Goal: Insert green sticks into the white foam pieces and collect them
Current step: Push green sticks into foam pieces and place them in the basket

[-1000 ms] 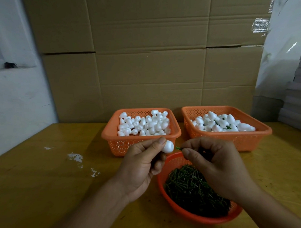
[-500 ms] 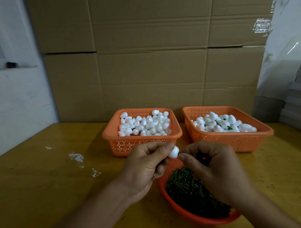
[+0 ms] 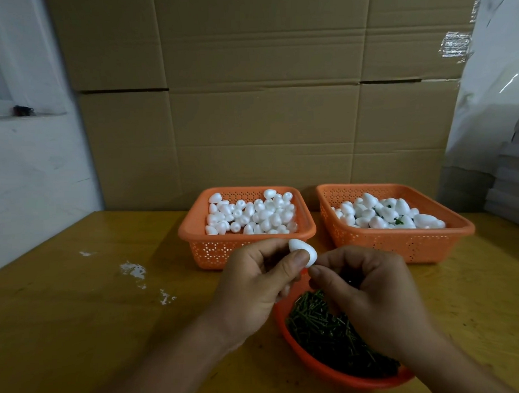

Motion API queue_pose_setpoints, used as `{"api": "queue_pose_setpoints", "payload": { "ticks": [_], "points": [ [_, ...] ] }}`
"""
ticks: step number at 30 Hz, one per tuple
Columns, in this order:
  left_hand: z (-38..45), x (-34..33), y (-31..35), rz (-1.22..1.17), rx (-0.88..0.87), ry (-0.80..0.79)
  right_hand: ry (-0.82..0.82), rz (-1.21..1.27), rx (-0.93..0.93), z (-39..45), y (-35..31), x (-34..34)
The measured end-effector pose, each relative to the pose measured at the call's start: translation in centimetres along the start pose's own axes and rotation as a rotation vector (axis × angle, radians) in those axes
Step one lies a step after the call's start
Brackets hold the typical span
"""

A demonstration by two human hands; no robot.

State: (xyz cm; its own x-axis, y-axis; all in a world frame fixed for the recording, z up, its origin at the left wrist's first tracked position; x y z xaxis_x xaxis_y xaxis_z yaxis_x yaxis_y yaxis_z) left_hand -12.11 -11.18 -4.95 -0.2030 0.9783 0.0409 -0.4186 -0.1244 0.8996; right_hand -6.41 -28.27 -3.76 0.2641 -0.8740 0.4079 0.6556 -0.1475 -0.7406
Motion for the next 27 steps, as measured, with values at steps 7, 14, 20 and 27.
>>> {"api": "queue_pose_setpoints", "payload": {
  "ticks": [7,14,20,27],
  "points": [
    [-0.4,-0.4,0.2,0.213,-0.182,-0.035,-0.034,0.111,-0.083,-0.2,0.0,-0.5],
    [-0.5,-0.3,0.3,0.285,-0.164,-0.028,-0.067,0.187,-0.102,-0.4,0.0,-0.8],
    [-0.4,-0.2,0.4,0.207,-0.166,-0.046,-0.095,0.31,-0.145,-0.3,0.1,-1.1],
    [-0.2,-0.2,-0.1,0.068,-0.103,-0.042,-0.081,0.34,-0.163,0.1,0.0,-0.9]
  ]
}}
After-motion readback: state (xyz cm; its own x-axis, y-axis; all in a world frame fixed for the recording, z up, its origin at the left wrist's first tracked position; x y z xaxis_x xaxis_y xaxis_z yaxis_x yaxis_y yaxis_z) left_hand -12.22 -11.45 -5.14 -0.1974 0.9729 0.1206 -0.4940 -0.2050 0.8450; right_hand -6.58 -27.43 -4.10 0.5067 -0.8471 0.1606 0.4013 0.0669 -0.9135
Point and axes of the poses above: each hand's wrist, its own z-axis towards the middle knuckle, its own x-axis out of the back of the hand, y = z × x, the point moved 1 cm from there along z, towards the middle knuckle, and after that the axes turned 2 degrees about -x, right-handed, at the moved point
